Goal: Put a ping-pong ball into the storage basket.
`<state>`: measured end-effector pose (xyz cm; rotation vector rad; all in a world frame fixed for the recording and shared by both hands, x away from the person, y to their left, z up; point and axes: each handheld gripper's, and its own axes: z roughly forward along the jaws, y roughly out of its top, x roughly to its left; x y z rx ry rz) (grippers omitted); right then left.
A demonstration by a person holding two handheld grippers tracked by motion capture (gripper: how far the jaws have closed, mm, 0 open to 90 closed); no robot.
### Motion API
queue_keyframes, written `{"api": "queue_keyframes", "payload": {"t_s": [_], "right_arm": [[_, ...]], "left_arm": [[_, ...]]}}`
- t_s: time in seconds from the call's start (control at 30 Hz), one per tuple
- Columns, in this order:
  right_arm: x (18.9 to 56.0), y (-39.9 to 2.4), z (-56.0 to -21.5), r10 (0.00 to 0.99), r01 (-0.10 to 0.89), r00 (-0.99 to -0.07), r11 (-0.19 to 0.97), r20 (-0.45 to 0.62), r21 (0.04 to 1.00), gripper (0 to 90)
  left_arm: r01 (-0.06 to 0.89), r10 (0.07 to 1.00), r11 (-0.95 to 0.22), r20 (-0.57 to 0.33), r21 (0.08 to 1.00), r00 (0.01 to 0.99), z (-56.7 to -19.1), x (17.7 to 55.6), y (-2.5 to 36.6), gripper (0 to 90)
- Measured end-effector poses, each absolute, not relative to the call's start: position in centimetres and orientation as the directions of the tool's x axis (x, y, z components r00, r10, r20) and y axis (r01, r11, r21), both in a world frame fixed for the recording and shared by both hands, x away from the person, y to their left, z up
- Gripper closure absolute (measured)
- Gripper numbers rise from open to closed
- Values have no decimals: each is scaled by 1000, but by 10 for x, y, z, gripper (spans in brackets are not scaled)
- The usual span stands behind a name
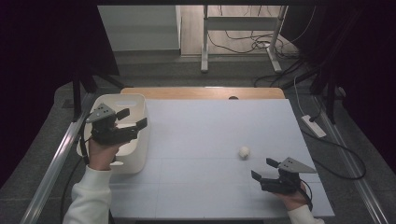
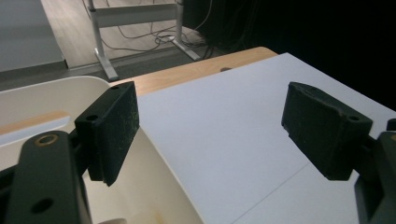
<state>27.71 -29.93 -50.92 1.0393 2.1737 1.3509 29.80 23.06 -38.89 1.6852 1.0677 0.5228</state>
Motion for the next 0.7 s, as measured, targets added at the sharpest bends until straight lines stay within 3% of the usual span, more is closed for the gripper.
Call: {"api": "queue_keyframes", "payload": {"t_s": [0.7], "right_arm": [[276, -302, -508, 758, 393, -648, 249, 74, 885, 177]], "left_arm": [[377, 761, -98, -175, 921, 625, -395, 295, 194, 203]]}}
